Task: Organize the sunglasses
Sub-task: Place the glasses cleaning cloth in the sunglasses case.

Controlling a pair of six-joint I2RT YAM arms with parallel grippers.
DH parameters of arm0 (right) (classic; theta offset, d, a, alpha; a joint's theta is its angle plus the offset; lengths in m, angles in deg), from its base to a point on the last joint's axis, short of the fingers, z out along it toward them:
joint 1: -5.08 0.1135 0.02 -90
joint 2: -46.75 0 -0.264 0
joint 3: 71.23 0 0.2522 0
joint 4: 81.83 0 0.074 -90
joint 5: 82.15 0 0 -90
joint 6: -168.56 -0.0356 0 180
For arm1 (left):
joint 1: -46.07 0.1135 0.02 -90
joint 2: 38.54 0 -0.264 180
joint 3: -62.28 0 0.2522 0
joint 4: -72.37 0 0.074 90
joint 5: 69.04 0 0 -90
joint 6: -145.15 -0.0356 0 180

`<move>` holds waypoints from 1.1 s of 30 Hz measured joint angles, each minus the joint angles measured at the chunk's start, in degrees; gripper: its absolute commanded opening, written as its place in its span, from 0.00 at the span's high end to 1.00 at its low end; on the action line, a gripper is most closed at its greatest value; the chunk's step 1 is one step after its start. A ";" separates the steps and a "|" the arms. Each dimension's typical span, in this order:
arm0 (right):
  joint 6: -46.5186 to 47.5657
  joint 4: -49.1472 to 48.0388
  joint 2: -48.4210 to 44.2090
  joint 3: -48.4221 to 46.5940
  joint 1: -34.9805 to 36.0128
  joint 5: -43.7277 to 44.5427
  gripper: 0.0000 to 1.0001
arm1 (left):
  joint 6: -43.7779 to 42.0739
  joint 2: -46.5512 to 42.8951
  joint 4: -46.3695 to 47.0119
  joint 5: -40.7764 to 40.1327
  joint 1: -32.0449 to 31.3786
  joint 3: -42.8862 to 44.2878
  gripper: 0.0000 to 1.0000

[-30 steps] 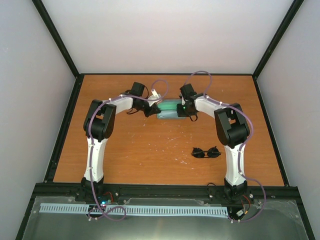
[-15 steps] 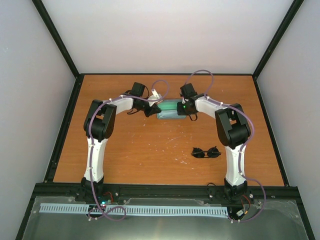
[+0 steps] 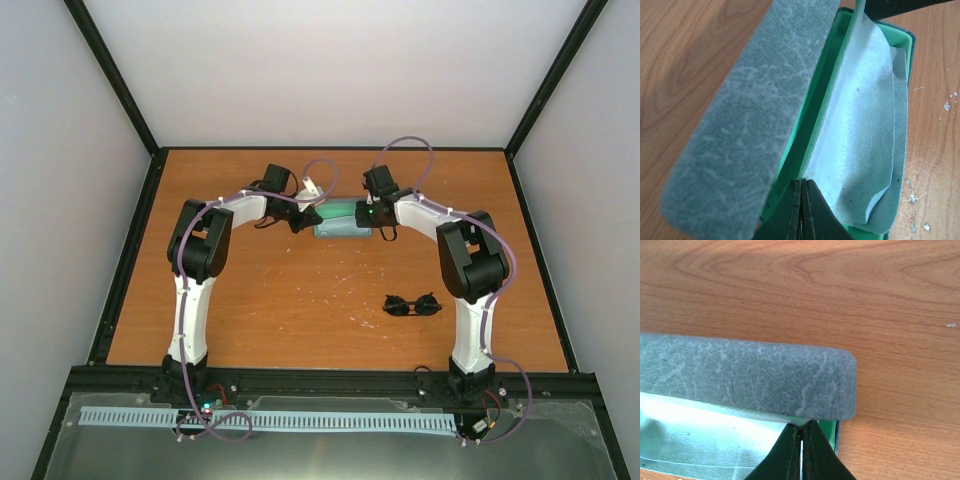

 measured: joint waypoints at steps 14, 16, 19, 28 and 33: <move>-0.42 1.01 1.51 -0.04 0.00 -0.44 0.97 | 1.05 0.00 1.68 -1.44 0.00 -0.02 0.96; -0.42 0.98 1.60 -0.04 0.00 -0.44 0.97 | 1.36 0.00 1.90 -1.44 0.00 -0.02 0.96; -0.46 0.96 1.62 -0.04 0.00 -0.46 0.97 | 1.86 0.00 2.43 -1.44 0.00 -0.02 0.96; -0.79 0.81 1.62 0.02 0.00 -0.59 0.97 | 2.49 -0.09 3.23 -1.36 0.00 -0.02 0.96; -0.81 0.72 1.62 0.63 0.00 -0.61 0.97 | 2.86 -0.59 4.37 -1.16 0.00 -0.24 0.96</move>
